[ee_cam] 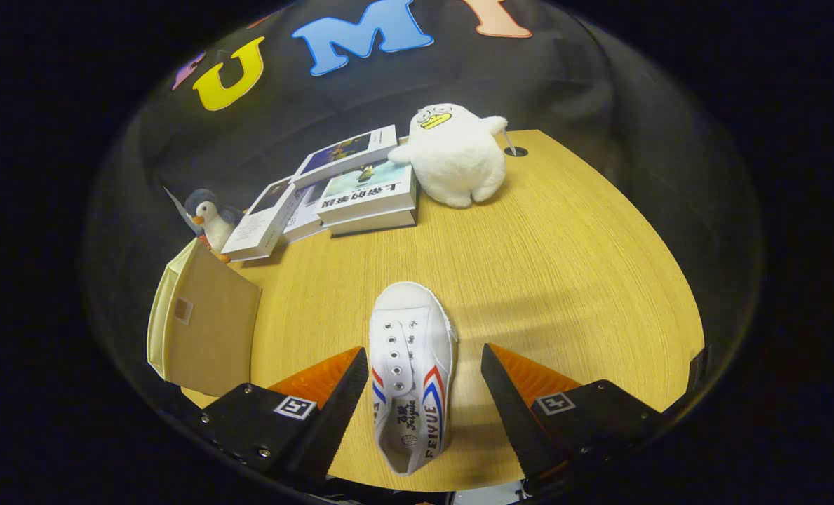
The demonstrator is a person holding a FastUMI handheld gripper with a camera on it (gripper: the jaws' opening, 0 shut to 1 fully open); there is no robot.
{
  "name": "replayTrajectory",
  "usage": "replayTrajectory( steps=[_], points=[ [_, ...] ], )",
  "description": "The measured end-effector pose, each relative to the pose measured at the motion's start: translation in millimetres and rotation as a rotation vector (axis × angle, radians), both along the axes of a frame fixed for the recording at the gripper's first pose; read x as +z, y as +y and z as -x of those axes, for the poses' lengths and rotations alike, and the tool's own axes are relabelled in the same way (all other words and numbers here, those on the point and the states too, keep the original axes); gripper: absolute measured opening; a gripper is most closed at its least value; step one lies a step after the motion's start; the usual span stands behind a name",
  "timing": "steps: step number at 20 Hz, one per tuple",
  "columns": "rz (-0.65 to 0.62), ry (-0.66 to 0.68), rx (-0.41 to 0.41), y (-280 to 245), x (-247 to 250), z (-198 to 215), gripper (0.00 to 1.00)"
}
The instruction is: Open the storage box then place both shoes into the box .Put the left shoe in first, then the right shoe, with the right side of both shoes facing outward in a uniform manner.
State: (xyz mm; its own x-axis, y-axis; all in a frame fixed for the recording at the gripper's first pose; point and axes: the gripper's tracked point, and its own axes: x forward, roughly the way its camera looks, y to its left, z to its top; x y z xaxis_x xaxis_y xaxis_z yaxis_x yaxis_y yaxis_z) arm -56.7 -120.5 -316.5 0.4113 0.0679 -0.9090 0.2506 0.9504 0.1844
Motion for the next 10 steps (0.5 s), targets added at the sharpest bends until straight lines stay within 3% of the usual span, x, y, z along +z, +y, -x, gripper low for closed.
replayTrajectory(
  steps=[10],
  points=[
    [0.043,0.128,0.041,-10,-42,24,0.98]
  ],
)
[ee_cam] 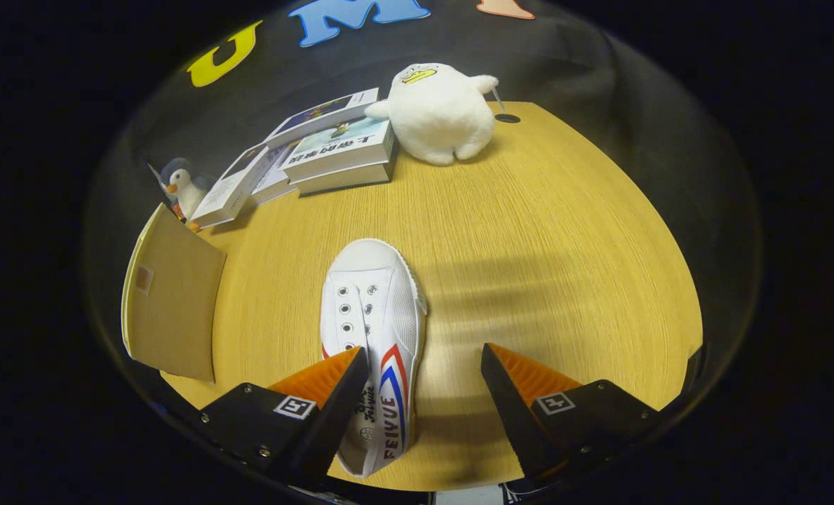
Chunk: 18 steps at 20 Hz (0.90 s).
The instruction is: Open the storage box then place both shoes into the box .Put the left shoe in first, then the right shoe, with the right side of both shoes facing outward in a uniform manner.
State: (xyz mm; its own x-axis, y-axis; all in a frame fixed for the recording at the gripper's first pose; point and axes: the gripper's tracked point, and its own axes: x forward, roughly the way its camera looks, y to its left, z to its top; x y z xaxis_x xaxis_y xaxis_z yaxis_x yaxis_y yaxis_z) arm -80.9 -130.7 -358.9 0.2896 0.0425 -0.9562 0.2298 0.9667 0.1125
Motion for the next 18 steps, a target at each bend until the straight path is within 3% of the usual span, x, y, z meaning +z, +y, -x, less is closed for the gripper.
replayTrajectory(
  steps=[11,12,14,15,17,18],
  points=[
    [-0.016,0.046,0.037,17,-17,-1,0.92],
    [-0.023,0.044,0.042,20,-17,-2,0.89],
    [-0.037,0.046,0.048,28,-16,-2,0.69],
    [-0.02,0.047,0.06,28,-20,-4,0.5],
    [0.008,0.059,0.07,25,-12,-3,0.5],
    [0.0,0.063,0.063,26,-16,-5,0.43]
  ],
)
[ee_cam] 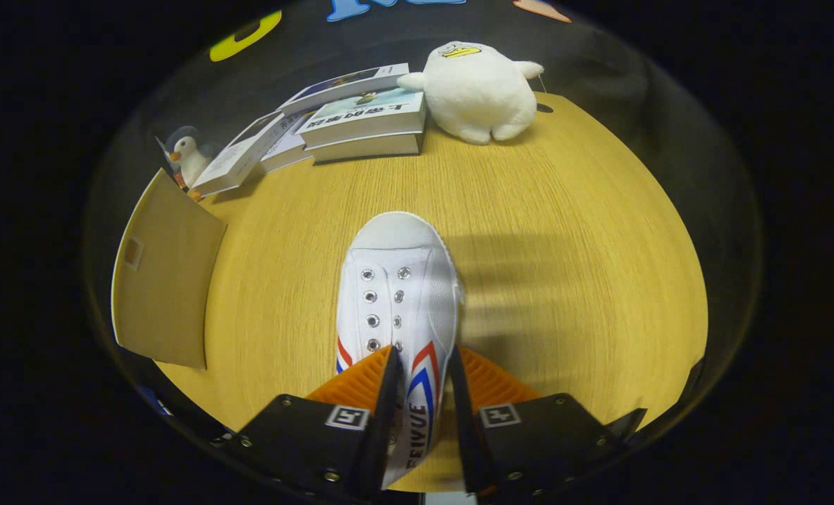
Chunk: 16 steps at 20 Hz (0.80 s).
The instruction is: Open the storage box then place both shoes into the box .Put the left shoe in first, then the right shoe, with the right side of both shoes facing outward in a uniform manner.
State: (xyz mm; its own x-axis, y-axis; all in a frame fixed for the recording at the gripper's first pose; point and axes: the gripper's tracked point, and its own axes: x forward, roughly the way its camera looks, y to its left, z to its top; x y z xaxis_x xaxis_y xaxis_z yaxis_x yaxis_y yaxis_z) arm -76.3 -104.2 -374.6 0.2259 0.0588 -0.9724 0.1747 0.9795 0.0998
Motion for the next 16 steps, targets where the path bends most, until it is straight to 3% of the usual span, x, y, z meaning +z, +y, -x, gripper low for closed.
replayTrajectory(
  steps=[2,3,6,7,10,16],
  points=[
    [0.016,-0.008,-0.013,-5,6,2,0.38],
    [-0.004,0.001,-0.032,-4,4,3,0.16],
    [-0.034,0.003,-0.081,-5,5,7,0.16],
    [-0.047,-0.015,-0.147,-6,-3,2,0.01],
    [-0.136,0.006,-0.219,3,12,12,0.01],
    [-0.203,-0.02,-0.233,25,41,8,0.01]
  ],
)
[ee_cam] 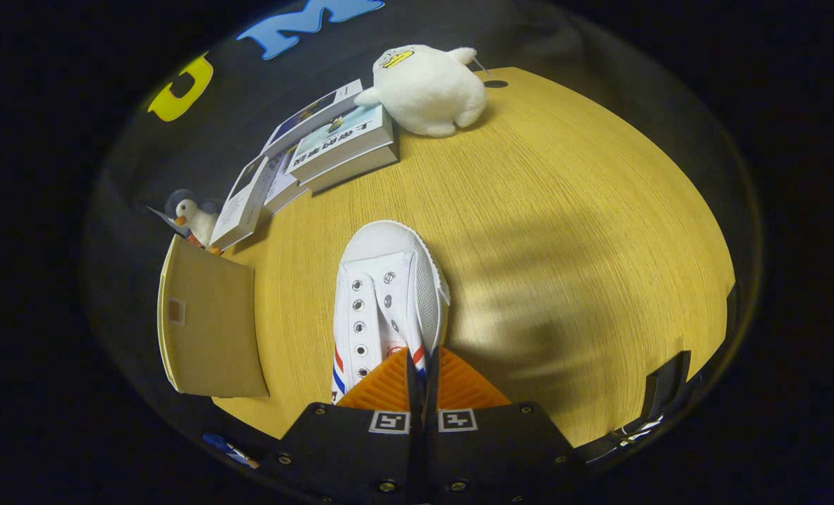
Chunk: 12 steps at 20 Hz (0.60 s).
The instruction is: Open the storage box then place both shoes into the box .Put the left shoe in first, then the right shoe, with the right side of both shoes facing outward in a uniform manner.
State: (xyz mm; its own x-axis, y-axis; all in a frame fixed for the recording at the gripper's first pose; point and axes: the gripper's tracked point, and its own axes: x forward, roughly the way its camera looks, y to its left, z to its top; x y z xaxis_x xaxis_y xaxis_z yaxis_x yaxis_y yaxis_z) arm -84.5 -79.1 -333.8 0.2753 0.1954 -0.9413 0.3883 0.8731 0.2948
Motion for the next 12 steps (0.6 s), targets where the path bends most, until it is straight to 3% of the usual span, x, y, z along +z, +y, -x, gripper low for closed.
replayTrajectory(
  steps=[12],
  points=[
    [-0.029,-0.12,0.041,65,79,-37,0.0]
  ],
)
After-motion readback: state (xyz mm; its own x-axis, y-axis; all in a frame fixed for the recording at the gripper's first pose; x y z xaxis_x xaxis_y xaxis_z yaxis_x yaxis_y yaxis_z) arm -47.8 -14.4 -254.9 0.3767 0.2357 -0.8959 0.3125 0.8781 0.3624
